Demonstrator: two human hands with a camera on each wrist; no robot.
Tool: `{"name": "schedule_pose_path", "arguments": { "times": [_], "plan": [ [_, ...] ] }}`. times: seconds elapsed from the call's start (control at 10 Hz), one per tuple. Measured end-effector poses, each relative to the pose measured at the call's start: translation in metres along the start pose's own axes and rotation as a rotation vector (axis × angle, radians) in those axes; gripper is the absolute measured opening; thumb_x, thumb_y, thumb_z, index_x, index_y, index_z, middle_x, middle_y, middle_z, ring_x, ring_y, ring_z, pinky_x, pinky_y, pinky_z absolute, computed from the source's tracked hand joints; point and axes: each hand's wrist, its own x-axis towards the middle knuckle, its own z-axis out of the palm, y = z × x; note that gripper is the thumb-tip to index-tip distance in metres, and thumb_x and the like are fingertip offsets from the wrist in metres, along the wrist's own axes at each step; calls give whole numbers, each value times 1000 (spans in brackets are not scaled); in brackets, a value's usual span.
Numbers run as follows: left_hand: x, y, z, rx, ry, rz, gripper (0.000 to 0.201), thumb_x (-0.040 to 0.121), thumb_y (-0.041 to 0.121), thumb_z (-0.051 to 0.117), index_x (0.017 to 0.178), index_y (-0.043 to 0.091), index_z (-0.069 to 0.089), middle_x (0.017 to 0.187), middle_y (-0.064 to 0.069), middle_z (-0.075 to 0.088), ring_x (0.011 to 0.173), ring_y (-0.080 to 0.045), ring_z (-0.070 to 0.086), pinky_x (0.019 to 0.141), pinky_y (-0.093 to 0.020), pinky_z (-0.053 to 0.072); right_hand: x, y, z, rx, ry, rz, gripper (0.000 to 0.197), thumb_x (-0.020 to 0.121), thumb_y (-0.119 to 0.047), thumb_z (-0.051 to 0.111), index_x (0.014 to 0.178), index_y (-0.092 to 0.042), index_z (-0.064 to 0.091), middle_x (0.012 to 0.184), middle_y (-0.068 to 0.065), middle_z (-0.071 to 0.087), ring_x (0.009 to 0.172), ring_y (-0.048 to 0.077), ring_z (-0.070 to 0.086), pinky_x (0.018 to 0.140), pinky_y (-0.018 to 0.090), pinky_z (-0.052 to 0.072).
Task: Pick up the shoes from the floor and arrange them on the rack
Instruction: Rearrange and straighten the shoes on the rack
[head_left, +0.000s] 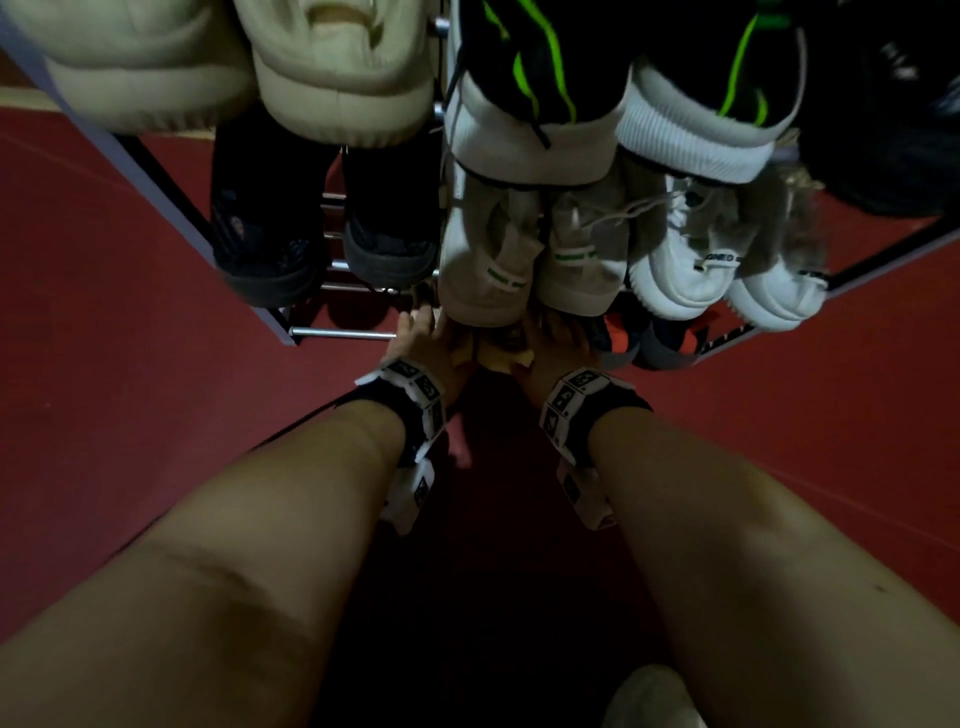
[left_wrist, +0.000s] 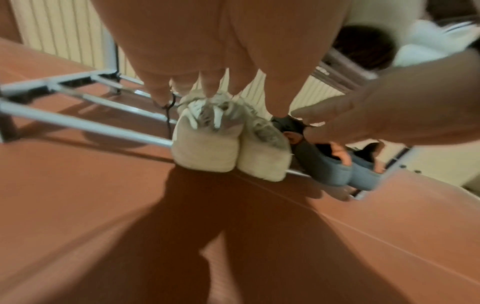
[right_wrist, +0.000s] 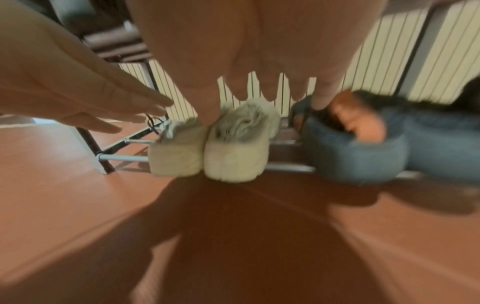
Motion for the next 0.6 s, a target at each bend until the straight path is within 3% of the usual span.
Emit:
{"name": "schedule_pose_path", "arguments": {
  "times": [0.2,0.3,0.4,0.5,0.6],
  "plan": [
    [-32,25,-31,-59,-37,93,59,97,40,34,149,16,15,157,-7,13,145,-25,7,117,-44,9,-26,5,-23,9,85,-43,72,90,-45,44,151,-26,11,158,4,10,145,29,9,116,47,16],
    [-63,38,-60,-124,-117,72,62,99,38,35,149,12,9,157,-10,11,144,-26,8,118,-40,7,-49,2,-37,53,75,-70,72,88,-56,36,151,-26,16,157,6,15,144,31,13,116,49,16],
    [-87,44,-82,-144,-164,17,67,97,39,40,150,12,7,156,-11,11,143,-26,13,117,-38,12,-67,-1,-57,31,-28,-48,71,87,-57,33,149,-26,20,156,6,18,143,33,13,116,50,14],
    [-111,52,-103,-207,-137,15,65,97,40,40,149,13,12,156,-10,17,141,-26,22,115,-37,19,-92,-1,-82,-11,-89,-82,76,83,-56,38,150,-26,16,157,5,16,144,35,9,116,53,13],
    [-127,61,-124,-208,-136,4,66,97,41,40,149,10,14,155,-12,19,141,-27,22,114,-35,18,-123,-5,-111,-20,-141,-73,75,92,-46,46,151,-22,7,159,7,6,145,35,1,119,48,6]
  ]
}}
